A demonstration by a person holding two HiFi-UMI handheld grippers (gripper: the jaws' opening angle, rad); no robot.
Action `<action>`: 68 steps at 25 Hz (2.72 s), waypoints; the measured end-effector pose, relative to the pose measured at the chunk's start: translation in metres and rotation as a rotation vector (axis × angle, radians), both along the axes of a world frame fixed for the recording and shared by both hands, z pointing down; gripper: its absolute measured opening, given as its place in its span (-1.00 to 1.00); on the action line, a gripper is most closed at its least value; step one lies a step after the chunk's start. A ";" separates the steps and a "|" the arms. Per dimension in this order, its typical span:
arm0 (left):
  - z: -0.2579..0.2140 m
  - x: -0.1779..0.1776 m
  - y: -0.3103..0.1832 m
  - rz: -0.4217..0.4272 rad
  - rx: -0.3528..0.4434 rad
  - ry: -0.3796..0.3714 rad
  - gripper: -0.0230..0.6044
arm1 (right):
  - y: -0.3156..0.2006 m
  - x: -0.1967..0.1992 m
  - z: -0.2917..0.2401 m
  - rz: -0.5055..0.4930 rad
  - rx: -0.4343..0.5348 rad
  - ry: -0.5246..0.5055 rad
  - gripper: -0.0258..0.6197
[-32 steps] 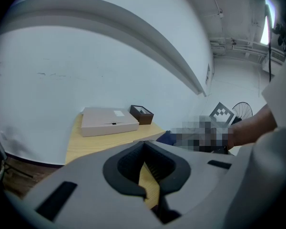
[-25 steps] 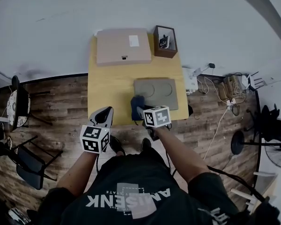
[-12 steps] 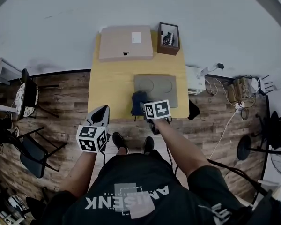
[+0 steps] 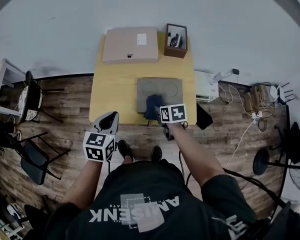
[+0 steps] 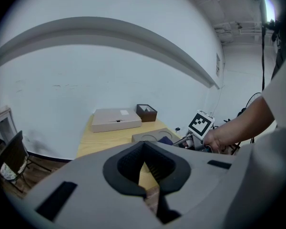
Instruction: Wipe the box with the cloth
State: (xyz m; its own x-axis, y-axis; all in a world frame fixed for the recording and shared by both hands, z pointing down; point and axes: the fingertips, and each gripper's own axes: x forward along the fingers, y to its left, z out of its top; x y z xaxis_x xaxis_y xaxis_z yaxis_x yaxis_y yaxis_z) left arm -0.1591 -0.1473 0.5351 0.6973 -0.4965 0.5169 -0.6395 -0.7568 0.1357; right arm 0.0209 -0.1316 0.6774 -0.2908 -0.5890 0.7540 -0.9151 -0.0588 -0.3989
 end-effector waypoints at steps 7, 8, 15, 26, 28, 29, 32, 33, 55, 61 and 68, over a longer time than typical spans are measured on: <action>-0.002 0.016 0.007 0.001 -0.004 0.006 -0.92 | 0.017 0.036 -0.001 0.053 0.022 0.005 -0.66; -0.002 0.016 0.006 -0.009 0.002 0.004 -0.92 | 0.019 0.041 -0.001 0.059 0.024 0.007 -0.66; -0.005 0.022 0.009 -0.064 0.028 -0.003 -0.92 | 0.038 0.077 -0.002 0.099 0.037 0.023 -0.66; -0.003 0.054 0.035 -0.042 -0.008 0.008 -0.92 | 0.060 0.122 -0.006 0.128 0.071 0.044 -0.66; -0.003 0.056 0.041 -0.038 -0.017 0.008 -0.92 | 0.063 0.130 -0.007 0.119 0.090 0.072 -0.66; -0.002 0.056 0.043 -0.040 -0.020 0.007 -0.92 | 0.065 0.135 -0.007 0.123 0.094 0.082 -0.66; 0.002 0.054 0.051 -0.064 -0.030 -0.012 -0.92 | 0.075 0.156 0.002 0.144 0.067 0.117 -0.66; 0.004 0.052 0.054 -0.070 -0.032 -0.019 -0.92 | 0.081 0.161 0.006 0.152 0.056 0.122 -0.66; -0.005 -0.061 0.075 -0.080 -0.030 0.018 -0.92 | 0.070 -0.067 -0.037 -0.187 0.163 0.069 -0.66; 0.003 -0.105 0.076 -0.186 -0.053 0.011 -0.92 | 0.048 -0.114 0.000 -0.234 0.090 0.066 -0.66; 0.014 -0.139 0.089 -0.277 -0.078 -0.019 -0.92 | 0.029 -0.121 0.025 -0.211 0.054 0.042 -0.66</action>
